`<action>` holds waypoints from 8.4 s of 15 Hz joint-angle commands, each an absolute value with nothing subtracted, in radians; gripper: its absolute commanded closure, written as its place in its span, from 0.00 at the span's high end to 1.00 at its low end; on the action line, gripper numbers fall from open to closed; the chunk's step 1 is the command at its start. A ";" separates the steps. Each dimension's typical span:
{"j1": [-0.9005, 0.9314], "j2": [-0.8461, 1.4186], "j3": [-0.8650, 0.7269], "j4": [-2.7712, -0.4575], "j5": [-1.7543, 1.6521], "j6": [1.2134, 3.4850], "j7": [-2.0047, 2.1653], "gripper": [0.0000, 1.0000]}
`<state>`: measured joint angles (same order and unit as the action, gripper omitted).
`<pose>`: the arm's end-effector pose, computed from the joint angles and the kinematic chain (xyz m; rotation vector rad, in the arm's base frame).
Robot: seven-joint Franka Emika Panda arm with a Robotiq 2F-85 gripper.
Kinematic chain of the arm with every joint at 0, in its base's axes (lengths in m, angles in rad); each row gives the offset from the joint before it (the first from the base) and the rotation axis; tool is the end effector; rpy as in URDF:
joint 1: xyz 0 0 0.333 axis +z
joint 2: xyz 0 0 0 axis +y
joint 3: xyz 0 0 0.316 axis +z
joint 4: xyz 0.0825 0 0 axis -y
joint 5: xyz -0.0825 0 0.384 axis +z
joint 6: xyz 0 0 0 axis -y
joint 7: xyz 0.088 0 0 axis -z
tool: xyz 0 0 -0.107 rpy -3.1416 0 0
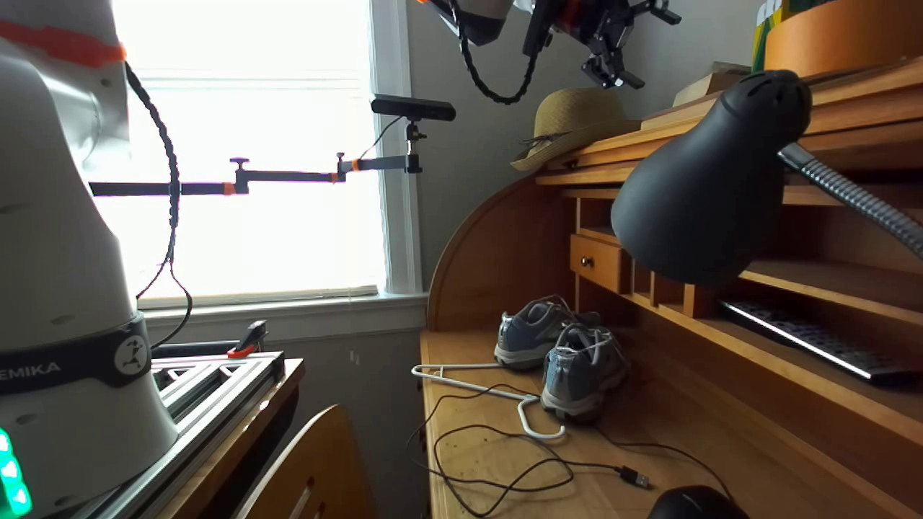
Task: Put the book near the mouse
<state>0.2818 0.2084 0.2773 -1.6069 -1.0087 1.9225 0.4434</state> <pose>0.5854 0.2774 0.5483 2.2647 0.4829 0.6625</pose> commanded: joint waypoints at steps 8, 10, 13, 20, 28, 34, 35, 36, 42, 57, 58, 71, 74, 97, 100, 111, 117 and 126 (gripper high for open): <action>0.293 0.242 0.245 -1.610 -0.980 1.951 0.422 1.00; 0.292 0.246 0.244 -1.612 -0.979 1.971 0.428 1.00; 0.294 0.252 0.238 -1.615 -1.006 2.005 0.432 1.00; 0.293 0.275 0.206 -1.620 -1.089 2.114 0.428 1.00; 0.289 0.298 0.186 -1.635 -1.143 2.232 0.422 1.00; 0.286 0.304 0.175 -1.640 -1.177 2.254 0.417 1.00; 0.285 0.305 0.173 -1.640 -1.184 2.260 0.419 1.00; 0.283 0.305 0.172 -1.639 -1.184 2.262 0.417 1.00; 0.281 0.307 0.165 -1.637 -1.175 2.265 0.415 0.92; 0.283 0.295 0.161 -1.647 -1.163 2.239 0.414 0.08; 0.286 0.284 0.162 -1.647 -1.156 2.220 0.417 0.07; 0.269 -0.075 0.217 -1.904 -1.059 2.234 0.457 0.07; 0.268 -0.156 0.232 -1.973 -1.068 2.206 0.463 0.07; 0.411 -0.695 0.520 -2.579 -0.846 1.862 0.672 0.07; 0.401 -0.659 0.541 -2.619 -0.884 1.894 0.780 0.07; 0.339 -0.473 0.329 -2.634 -1.256 2.213 0.691 0.07; 0.322 -0.396 0.230 -2.611 -1.377 2.418 0.496 0.07; 0.354 -0.426 0.194 -2.606 -1.121 2.423 0.215 0.07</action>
